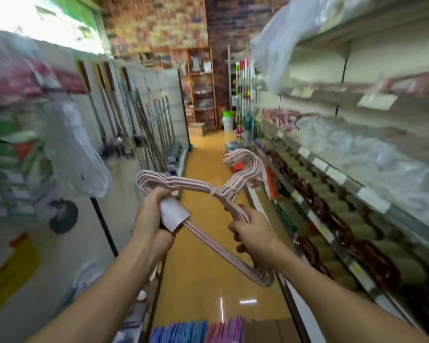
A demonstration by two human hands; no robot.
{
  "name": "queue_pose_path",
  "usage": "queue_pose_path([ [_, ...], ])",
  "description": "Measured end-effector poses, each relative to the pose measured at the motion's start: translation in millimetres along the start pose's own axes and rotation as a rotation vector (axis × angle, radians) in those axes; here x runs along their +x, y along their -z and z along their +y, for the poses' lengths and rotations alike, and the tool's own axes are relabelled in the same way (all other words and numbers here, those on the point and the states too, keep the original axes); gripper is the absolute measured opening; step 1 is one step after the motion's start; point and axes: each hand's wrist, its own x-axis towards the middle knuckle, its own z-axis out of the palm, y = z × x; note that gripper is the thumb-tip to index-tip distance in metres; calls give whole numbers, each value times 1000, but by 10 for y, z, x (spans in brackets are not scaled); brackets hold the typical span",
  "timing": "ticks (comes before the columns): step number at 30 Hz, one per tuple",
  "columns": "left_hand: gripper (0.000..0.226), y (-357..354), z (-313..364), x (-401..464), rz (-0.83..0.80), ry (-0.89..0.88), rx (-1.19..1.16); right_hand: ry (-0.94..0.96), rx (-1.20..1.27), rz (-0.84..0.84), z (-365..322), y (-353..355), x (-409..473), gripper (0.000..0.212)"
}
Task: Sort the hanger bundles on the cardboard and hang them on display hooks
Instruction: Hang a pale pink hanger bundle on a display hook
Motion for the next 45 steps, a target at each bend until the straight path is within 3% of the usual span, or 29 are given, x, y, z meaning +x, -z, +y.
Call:
queue_pose_path([
  [5, 29, -402, 878, -598, -67, -120, -34, 63, 32, -26, -1011, 94, -131, 30],
  [10, 21, -485, 1425, -1153, -80, -207, -52, 156, 65, -93, -1705, 138, -374, 26],
  [13, 10, -447, 1621, -1399, -2, -264, -83, 224, 65, -151, -2002, 123, -542, 29],
  [20, 16, -386, 1960, -2165, 57, -439, -146, 361, 74, -295, -2495, -82, -911, 26],
  [30, 7, 303, 2281, -3364, 316, -712, -108, 501, 167, -590, -2966, -936, -1609, 20],
  [37, 12, 793, 2388, -4333, 600, -933, -57, 501, 303, -878, -3146, -1628, -2291, 26],
  [41, 33, 1034, 2426, -4967, 719, -986, -46, 517, 350, -1020, -3300, -1935, -2769, 33],
  [45, 40, 1254, 2508, -5618, 805, -1052, -30, 530, 374, -1132, -3521, -2226, -3309, 34],
])
